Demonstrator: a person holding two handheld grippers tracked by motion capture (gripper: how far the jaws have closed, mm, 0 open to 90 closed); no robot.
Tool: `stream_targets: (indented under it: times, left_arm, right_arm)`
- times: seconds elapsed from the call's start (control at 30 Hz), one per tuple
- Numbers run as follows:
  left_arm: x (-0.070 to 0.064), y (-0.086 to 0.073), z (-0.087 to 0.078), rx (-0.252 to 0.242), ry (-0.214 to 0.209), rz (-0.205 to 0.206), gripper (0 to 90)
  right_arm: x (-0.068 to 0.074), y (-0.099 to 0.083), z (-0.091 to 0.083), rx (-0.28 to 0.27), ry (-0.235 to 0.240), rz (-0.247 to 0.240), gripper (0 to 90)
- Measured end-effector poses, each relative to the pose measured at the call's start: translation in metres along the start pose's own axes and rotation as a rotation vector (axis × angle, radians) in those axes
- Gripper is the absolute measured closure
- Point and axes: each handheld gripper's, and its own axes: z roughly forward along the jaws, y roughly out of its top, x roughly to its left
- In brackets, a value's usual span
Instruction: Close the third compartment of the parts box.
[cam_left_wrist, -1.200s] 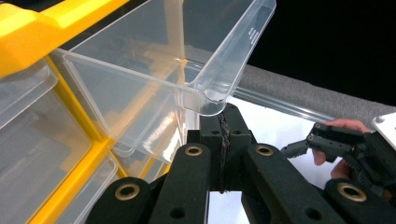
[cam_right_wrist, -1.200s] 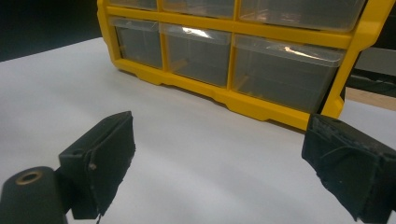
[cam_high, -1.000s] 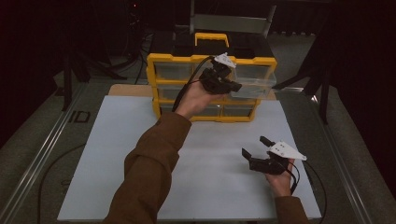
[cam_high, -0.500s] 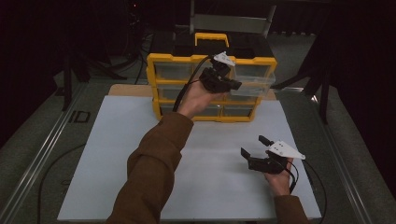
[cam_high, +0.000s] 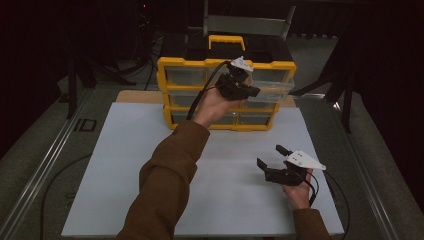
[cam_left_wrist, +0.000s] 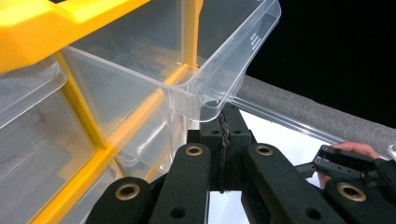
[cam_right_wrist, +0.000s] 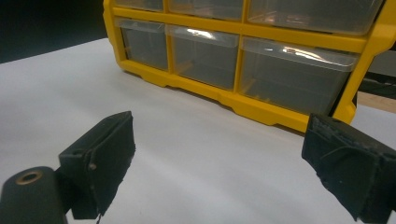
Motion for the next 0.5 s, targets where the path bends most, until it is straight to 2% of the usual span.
stream_targets:
  times: [0.5]
  left_arm:
    - [0.0039,0.0006,0.0022,-0.016,0.02,-0.021,90.0]
  right_arm:
    - [-0.0002,-0.0006,0.0006,0.001,-0.001,-0.004,9.2]
